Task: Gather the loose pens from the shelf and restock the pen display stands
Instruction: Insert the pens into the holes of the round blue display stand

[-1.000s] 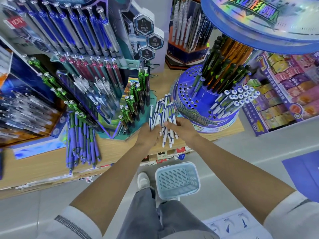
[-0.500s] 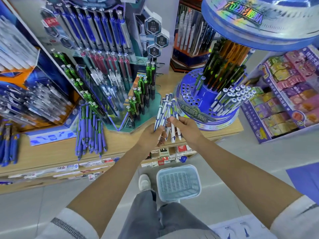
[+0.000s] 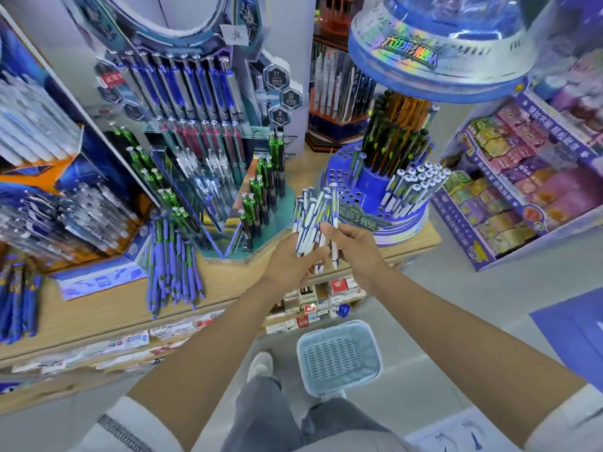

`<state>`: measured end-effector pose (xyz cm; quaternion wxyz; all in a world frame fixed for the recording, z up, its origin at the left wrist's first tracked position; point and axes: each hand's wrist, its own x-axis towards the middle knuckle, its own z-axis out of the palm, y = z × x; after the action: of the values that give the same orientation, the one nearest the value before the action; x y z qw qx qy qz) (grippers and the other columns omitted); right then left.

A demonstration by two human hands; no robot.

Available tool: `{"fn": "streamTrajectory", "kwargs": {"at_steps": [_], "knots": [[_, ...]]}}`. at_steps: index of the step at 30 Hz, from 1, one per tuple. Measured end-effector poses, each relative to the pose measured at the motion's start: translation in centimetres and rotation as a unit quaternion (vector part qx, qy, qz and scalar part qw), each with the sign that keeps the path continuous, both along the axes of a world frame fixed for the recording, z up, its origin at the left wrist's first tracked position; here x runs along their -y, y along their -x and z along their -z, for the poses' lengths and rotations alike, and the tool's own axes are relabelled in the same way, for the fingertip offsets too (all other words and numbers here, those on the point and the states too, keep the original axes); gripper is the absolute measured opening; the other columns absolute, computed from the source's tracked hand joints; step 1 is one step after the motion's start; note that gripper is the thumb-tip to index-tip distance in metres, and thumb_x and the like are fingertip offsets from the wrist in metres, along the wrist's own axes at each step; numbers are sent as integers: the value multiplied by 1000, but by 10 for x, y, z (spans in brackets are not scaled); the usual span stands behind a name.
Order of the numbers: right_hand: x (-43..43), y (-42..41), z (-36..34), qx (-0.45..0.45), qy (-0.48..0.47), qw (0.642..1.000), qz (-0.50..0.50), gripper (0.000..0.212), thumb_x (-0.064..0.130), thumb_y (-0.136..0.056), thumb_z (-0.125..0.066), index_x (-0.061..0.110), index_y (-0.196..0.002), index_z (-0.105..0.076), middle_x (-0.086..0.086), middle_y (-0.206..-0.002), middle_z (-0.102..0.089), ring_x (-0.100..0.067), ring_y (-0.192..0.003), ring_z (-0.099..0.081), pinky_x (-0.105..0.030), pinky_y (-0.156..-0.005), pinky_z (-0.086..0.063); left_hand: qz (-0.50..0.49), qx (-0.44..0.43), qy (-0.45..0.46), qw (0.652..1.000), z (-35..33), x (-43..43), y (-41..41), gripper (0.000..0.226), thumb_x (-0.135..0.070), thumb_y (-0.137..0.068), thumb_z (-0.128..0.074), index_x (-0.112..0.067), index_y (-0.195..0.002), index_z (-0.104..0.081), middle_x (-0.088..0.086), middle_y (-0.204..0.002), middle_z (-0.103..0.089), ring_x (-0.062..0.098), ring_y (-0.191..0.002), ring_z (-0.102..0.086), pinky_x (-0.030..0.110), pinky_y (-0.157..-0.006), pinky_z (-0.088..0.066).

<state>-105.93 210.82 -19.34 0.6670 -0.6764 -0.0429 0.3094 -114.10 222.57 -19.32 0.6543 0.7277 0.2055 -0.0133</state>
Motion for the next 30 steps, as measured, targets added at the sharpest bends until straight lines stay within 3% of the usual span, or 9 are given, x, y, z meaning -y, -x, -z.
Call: {"fn": "streamTrajectory", "kwargs": {"at_steps": [3,6,9,11,15,19,22,27,30], "knots": [[-2,0,-8,9,3,1000,25,46,40,-82,-73,-3,-73,-59,-18,-69,-50,-26,-65,-51,-36,-74,-50,31,-4,20,999,-5,-12,-12,18,-25,-92,-63,-11,-103,-60,-5,-57,-55,19,-53,-45,24,-41,-37],[-5,-1,-16,23,21,997,66,34,25,-93,-64,9,-63,-58,6,-48,-53,-5,-44,-47,-16,-53,-40,97,3,15,995,-8,-24,-22,13,-27,-97,-56,-15,-101,-59,11,-71,-60,24,-60,-52,23,-43,-39],[-5,-4,-20,66,49,990,113,43,25,-92,-66,12,-54,-50,6,-44,-40,-8,-39,-34,-19,-47,-31,156,8,39,987,-9,-33,-33,6,-22,-99,-51,-19,-101,-56,3,-77,-64,18,-58,-59,21,-44,-38],[1,-7,-22,108,87,978,154,43,23,-92,-66,12,-54,-50,1,-46,-47,-9,-40,-38,-19,-45,-34,175,20,25,984,-8,-38,-43,7,-20,-100,-50,-22,-103,-56,1,-79,-64,18,-61,-59,20,-44,-39],[25,-16,-30,132,120,947,267,14,12,-90,-67,7,-77,-66,-6,-87,-70,-4,-54,-63,-20,-53,-50,194,37,-3,980,-10,-38,-62,13,-20,-100,-50,-13,-110,-55,-1,-75,-60,8,-54,-55,20,-46,-41],[49,-34,-29,152,194,902,354,8,12,-86,-71,7,-89,-65,-6,-72,-71,-13,-60,-66,-42,-73,-58,223,56,-13,973,-8,-30,-79,4,-15,-100,-49,-14,-100,-53,0,-71,-58,0,-45,-50,18,-44,-38],[54,-46,-30,163,225,875,397,19,11,-85,-71,8,-93,-55,-21,-86,-69,-27,-70,-64,-47,-74,-53,211,57,-10,976,-3,-22,-92,10,-15,-99,-50,-8,-93,-52,0,-68,-58,0,-42,-49,15,-42,-37],[45,-61,-28,175,254,869,387,10,11,-91,-63,18,-89,-57,-13,-85,-69,-26,-78,-66,-37,-71,-54,205,31,11,978,5,-17,-104,14,-21,-99,-52,-8,-93,-50,-3,-69,-61,4,-47,-51,24,-47,-39],[41,-65,-23,177,291,863,373,6,12,-93,-61,14,-98,-58,-8,-91,-68,-19,-78,-62,-26,-62,-42,197,17,21,980,5,-18,-109,13,-23,-98,-53,-17,-87,-49,-4,-71,-61,8,-52,-53,23,-48,-39]]}}
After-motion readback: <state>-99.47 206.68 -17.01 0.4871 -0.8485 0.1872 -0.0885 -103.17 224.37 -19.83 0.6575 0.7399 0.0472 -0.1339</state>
